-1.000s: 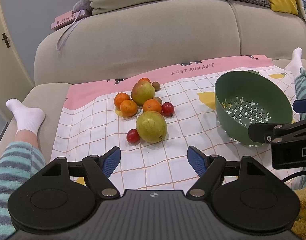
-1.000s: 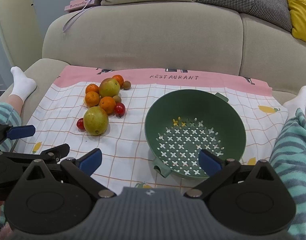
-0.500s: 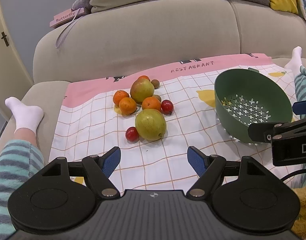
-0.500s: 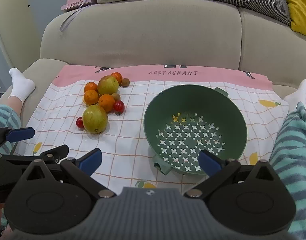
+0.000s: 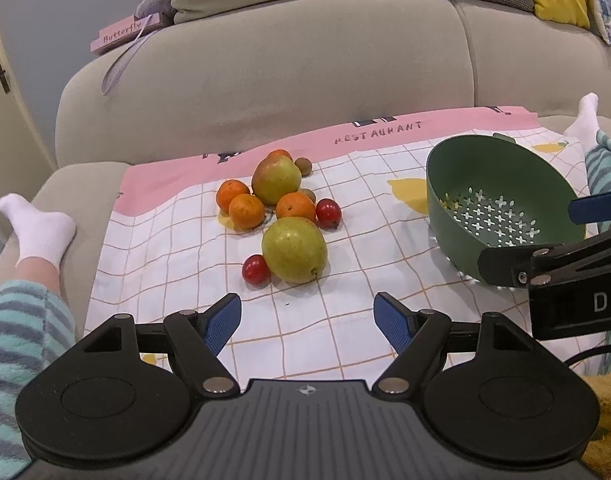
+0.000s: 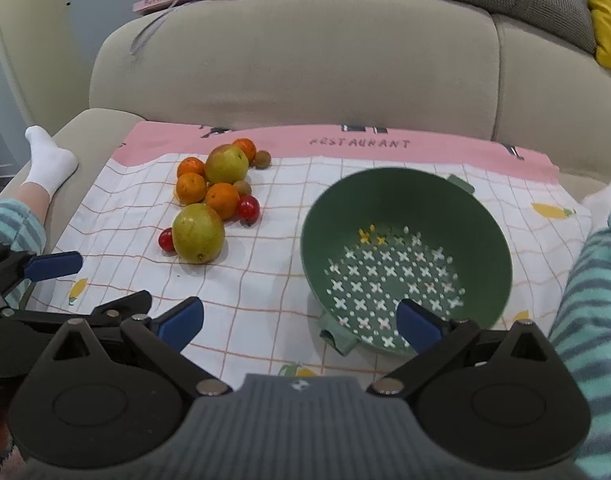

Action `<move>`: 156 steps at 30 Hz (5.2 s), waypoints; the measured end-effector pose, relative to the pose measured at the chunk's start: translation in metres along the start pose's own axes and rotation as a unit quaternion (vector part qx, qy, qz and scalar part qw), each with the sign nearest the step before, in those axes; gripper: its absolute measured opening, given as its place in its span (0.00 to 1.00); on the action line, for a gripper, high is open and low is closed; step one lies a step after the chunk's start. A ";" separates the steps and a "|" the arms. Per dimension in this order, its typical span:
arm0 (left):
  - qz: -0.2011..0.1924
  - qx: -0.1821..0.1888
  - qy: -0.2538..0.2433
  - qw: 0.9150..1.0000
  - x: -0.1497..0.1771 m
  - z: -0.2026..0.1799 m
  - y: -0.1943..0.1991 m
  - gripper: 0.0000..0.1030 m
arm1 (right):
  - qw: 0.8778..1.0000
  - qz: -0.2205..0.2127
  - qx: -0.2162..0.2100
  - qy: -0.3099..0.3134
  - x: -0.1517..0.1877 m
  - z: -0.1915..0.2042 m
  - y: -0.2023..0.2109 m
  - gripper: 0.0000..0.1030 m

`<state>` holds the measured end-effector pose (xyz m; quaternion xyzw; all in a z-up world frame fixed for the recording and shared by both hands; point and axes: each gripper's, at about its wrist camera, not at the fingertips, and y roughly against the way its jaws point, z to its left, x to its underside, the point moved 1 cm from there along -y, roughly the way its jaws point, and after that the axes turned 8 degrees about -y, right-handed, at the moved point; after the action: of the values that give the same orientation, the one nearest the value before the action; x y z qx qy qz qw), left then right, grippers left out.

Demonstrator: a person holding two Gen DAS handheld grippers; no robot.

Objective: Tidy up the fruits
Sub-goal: 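Grasp the large pear with the right tool while the left tool grasps a cherry tomato, then carry the pear and tomato into the green colander and release both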

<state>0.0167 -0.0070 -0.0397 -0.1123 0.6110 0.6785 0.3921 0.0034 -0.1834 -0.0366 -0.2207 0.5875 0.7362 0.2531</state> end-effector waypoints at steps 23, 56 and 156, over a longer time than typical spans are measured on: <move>0.008 0.056 0.122 0.991 -0.036 0.084 -0.056 0.59 | 0.992 -0.049 -0.086 0.074 -0.047 0.038 -0.065 0.82; 0.075 0.094 0.209 0.970 0.009 0.124 -0.134 0.46 | 0.984 0.038 -0.137 0.110 -0.031 0.090 -0.190 0.66; 0.095 0.227 -0.212 0.946 -0.085 -0.114 -0.109 0.33 | 0.964 0.181 -0.001 0.195 -0.031 -0.094 -0.128 0.61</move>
<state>0.1088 -0.1513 -0.0928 0.1852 0.6593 0.5640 0.4614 0.1106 -0.2557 -0.1334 -0.2503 0.6548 0.7131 -0.0044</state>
